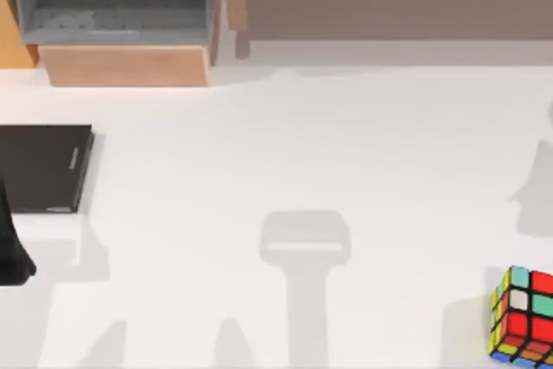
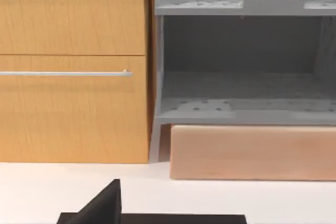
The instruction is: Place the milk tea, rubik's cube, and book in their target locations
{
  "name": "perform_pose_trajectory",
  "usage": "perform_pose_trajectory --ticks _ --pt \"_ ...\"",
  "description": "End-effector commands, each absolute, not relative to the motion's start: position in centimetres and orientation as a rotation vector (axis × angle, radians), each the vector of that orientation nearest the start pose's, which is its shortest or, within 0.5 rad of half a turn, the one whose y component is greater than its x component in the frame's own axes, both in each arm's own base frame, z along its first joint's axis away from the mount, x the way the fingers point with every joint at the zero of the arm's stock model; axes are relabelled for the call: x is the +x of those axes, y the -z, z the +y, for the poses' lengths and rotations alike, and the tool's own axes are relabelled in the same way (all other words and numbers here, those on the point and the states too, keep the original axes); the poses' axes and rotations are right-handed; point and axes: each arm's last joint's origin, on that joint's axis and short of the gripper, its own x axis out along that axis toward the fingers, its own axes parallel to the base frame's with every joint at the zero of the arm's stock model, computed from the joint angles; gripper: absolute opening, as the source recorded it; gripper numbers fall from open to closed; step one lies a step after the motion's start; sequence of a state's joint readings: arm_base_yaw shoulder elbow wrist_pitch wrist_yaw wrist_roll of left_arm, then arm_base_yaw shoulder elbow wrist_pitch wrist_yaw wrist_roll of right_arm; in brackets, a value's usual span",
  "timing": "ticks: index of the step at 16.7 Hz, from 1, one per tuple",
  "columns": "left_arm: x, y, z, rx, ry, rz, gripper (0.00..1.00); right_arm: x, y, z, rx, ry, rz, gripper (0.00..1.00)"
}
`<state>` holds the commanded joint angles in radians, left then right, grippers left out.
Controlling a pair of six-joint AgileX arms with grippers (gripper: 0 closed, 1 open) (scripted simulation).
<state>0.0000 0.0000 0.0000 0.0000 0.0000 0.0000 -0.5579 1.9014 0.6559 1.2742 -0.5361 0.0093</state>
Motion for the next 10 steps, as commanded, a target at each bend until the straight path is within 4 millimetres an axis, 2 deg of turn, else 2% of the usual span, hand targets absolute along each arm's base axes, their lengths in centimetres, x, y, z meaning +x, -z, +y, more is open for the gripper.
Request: perform_pose_trajectory --ticks 3,5,7,10 --pt "10.6 -16.0 -0.1 0.000 0.000 0.000 1.00 31.6 -16.0 -15.6 -0.020 -0.042 -0.031 1.00" --pt "10.6 -16.0 -0.1 0.000 0.000 0.000 1.00 33.2 -17.5 -14.0 -0.002 -0.093 -0.019 1.00" --pt "10.6 -16.0 -0.1 0.000 0.000 0.000 1.00 34.8 -18.8 -11.8 0.039 -0.153 0.025 1.00" --pt "10.6 -16.0 -0.1 0.000 0.000 0.000 1.00 36.5 -20.1 -7.3 0.136 -0.239 0.169 1.00"
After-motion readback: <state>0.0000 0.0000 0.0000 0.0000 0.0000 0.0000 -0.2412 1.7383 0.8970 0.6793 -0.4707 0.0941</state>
